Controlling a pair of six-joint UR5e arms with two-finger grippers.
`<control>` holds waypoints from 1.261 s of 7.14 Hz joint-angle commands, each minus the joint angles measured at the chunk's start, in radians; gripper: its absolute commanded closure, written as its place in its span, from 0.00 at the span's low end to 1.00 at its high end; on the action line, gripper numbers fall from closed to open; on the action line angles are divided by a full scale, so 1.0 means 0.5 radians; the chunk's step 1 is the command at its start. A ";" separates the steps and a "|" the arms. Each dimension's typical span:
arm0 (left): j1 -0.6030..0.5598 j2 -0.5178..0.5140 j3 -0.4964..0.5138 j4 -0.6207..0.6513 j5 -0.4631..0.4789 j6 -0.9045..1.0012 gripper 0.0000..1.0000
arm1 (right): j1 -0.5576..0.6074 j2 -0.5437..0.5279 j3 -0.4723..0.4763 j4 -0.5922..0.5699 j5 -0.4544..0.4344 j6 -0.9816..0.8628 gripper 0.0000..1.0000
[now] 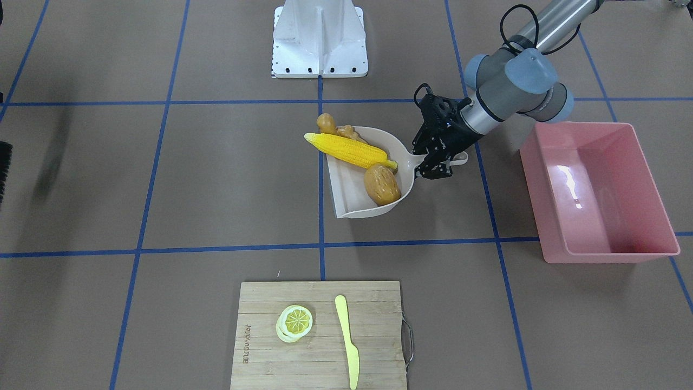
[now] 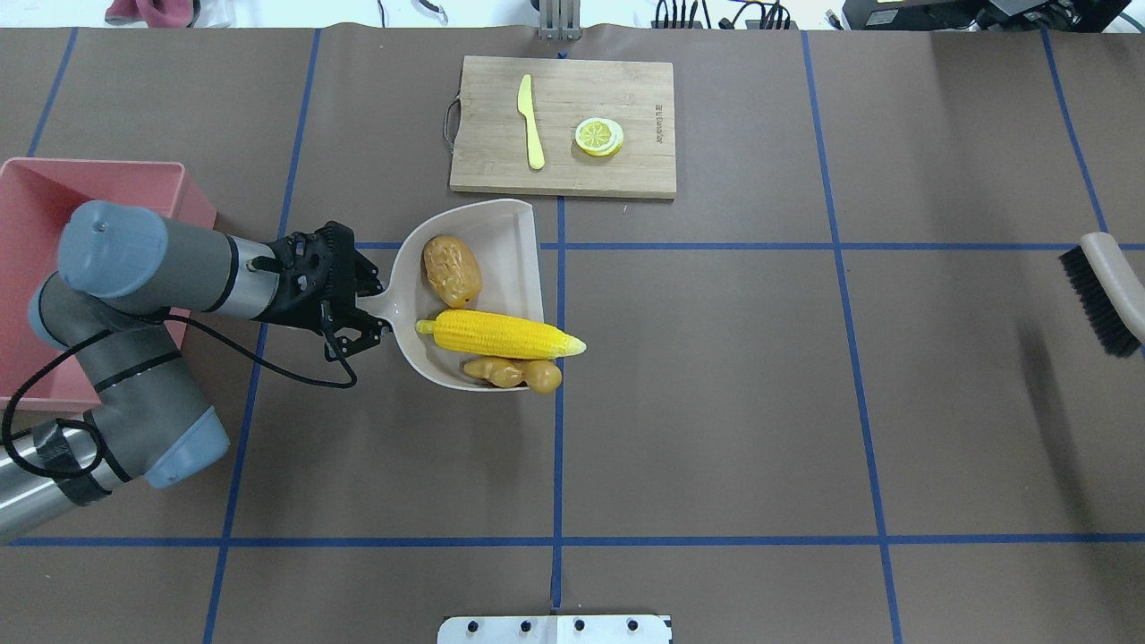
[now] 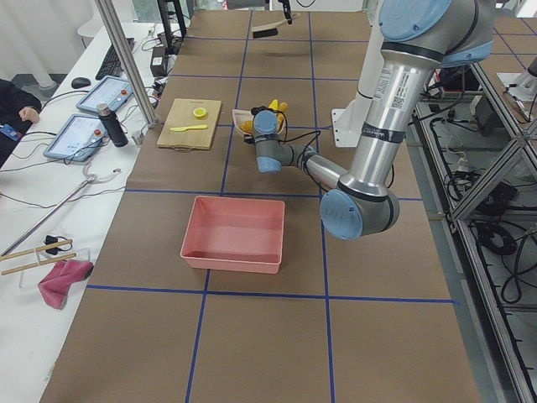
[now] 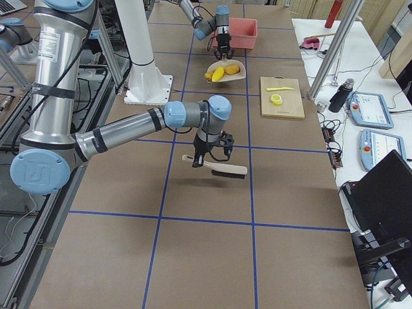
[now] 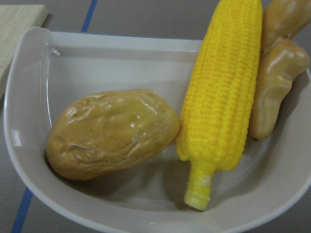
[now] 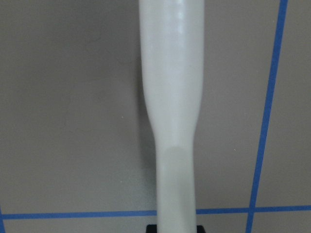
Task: Sweep and dump trash into bin
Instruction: 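Lift the loaded dustpan with the left gripper and carry it over the pink bin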
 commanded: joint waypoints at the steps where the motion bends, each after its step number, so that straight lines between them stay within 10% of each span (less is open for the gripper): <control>1: -0.137 0.221 -0.361 0.229 0.006 -0.004 1.00 | 0.038 -0.096 -0.177 0.175 0.059 -0.106 1.00; 3: -0.288 0.348 -0.409 0.235 -0.037 -0.007 1.00 | 0.044 -0.215 -0.457 0.703 0.059 -0.094 1.00; 9: -0.604 0.339 -0.351 0.367 -0.414 0.103 1.00 | 0.044 -0.253 -0.670 1.134 0.010 0.038 1.00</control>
